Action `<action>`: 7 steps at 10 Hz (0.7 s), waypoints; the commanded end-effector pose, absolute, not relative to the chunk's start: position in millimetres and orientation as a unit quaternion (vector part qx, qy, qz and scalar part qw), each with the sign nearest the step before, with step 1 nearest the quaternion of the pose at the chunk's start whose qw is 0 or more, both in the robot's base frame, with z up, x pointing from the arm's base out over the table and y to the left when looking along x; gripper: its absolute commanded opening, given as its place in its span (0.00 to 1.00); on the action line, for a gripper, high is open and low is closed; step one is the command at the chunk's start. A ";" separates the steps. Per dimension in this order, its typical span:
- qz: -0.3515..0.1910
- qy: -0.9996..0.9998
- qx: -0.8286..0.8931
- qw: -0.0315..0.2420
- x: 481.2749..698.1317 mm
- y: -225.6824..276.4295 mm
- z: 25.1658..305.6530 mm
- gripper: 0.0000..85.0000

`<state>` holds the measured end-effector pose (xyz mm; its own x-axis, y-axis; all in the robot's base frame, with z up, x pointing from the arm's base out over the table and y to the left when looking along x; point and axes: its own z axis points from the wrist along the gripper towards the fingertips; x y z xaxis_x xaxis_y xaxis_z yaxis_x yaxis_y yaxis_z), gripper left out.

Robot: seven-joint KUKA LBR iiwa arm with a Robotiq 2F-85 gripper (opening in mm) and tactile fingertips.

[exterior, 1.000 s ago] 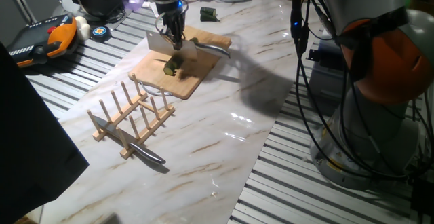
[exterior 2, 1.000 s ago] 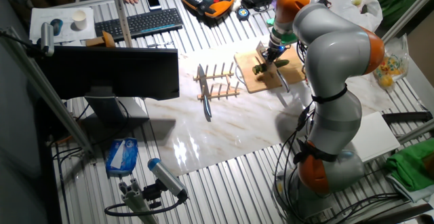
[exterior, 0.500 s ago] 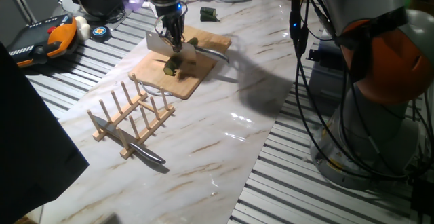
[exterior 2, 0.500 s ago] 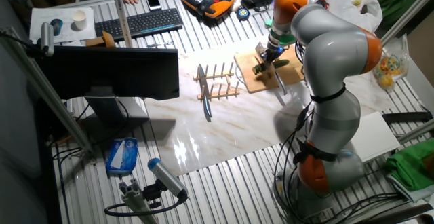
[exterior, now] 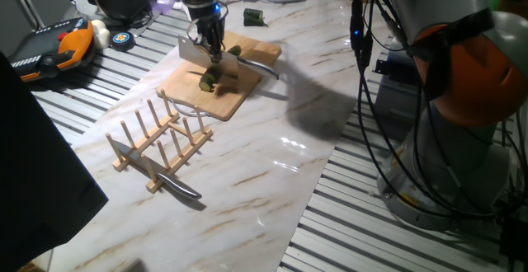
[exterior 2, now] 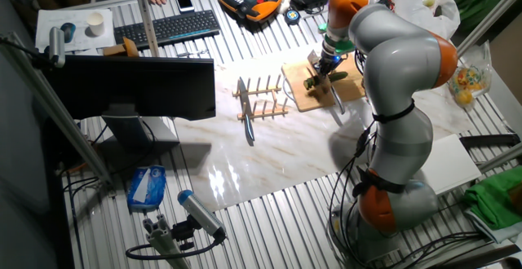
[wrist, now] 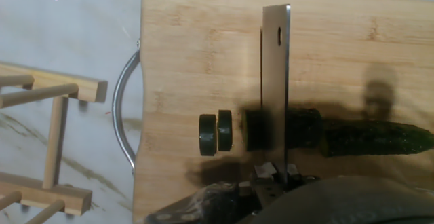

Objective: Cut the cucumber into segments

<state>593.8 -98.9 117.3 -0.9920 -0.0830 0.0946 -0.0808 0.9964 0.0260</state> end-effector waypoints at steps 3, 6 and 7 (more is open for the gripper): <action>-0.013 -0.998 0.035 0.056 597.3 -97.1 121.3 0.01; -0.007 -0.998 0.033 0.059 604.0 -99.0 119.4 0.01; -0.005 -0.997 0.032 0.065 605.2 -98.9 118.7 0.01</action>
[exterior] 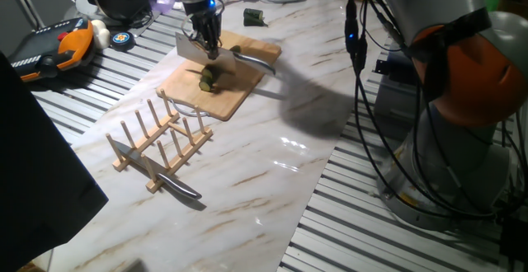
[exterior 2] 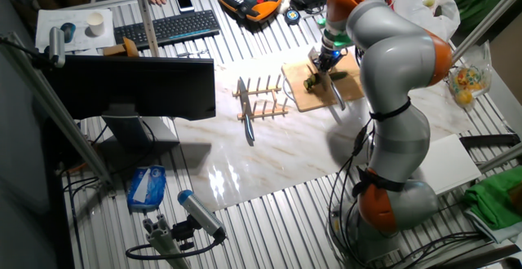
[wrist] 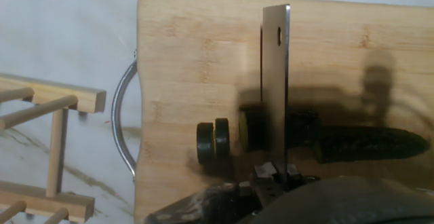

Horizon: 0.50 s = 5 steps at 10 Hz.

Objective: Cut the cucumber into segments

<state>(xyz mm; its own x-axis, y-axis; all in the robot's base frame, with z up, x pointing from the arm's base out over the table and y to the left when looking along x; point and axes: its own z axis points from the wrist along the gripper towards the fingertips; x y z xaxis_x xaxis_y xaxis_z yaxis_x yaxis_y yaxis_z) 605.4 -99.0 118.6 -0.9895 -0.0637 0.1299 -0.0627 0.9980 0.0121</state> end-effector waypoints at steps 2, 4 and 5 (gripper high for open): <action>0.000 -0.997 0.031 0.074 605.8 -98.9 118.4 0.01; -0.005 -0.996 0.030 0.084 606.7 -99.0 117.7 0.01; -0.004 -0.996 0.031 0.089 607.9 -99.4 116.9 0.01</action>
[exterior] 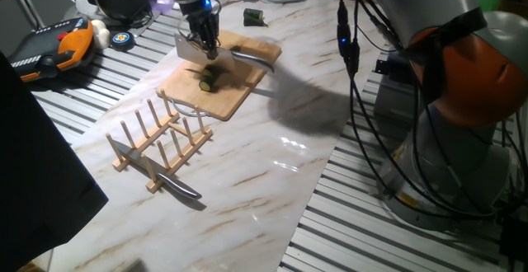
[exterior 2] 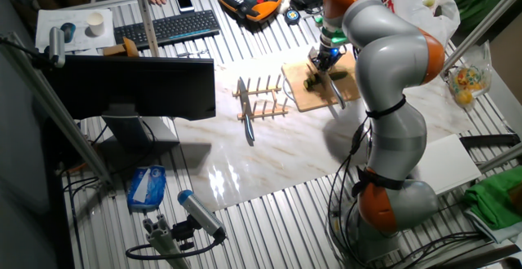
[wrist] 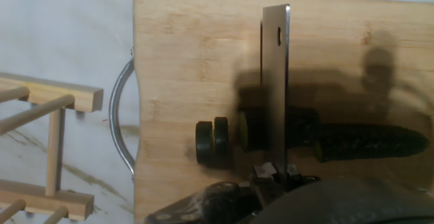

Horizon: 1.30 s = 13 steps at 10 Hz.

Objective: Cut the cucumber into segments

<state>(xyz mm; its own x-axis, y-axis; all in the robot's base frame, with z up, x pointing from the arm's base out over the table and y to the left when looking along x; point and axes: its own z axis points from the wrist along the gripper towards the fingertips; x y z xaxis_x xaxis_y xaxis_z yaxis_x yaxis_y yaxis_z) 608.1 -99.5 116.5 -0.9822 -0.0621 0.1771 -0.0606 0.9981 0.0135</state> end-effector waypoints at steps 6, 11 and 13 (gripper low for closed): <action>-0.006 -0.995 0.030 0.095 613.4 -102.0 111.0 0.01; -0.010 -0.995 0.031 0.095 617.2 -103.5 105.1 0.01; -0.010 -0.995 0.031 0.095 617.4 -103.0 104.7 0.01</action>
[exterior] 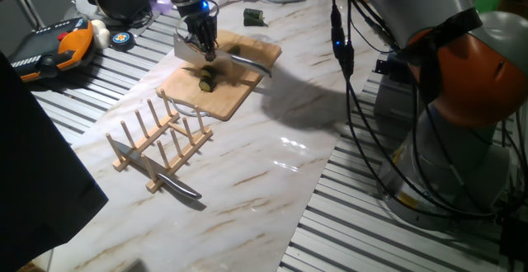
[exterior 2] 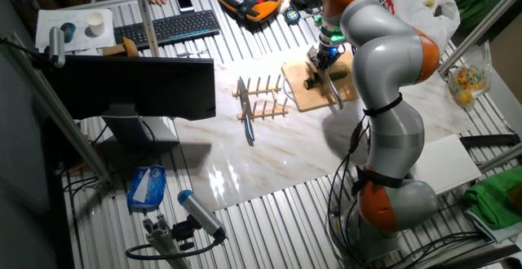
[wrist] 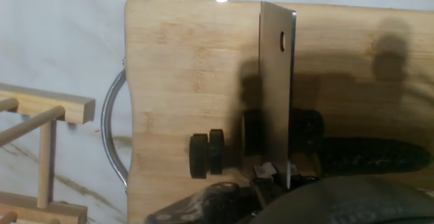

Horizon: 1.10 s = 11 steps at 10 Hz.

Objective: Cut the cucumber into segments

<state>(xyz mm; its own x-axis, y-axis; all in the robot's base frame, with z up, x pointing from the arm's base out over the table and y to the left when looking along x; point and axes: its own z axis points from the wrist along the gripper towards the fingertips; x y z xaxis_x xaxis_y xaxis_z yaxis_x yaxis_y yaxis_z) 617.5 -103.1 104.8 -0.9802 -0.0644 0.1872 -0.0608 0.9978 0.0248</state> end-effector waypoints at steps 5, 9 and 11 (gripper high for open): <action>-0.006 -0.993 0.026 0.112 618.8 -100.5 103.0 0.01; -0.007 -0.993 0.024 0.119 619.4 -100.1 99.8 0.01; -0.009 -0.995 0.024 0.099 618.8 -99.3 99.0 0.01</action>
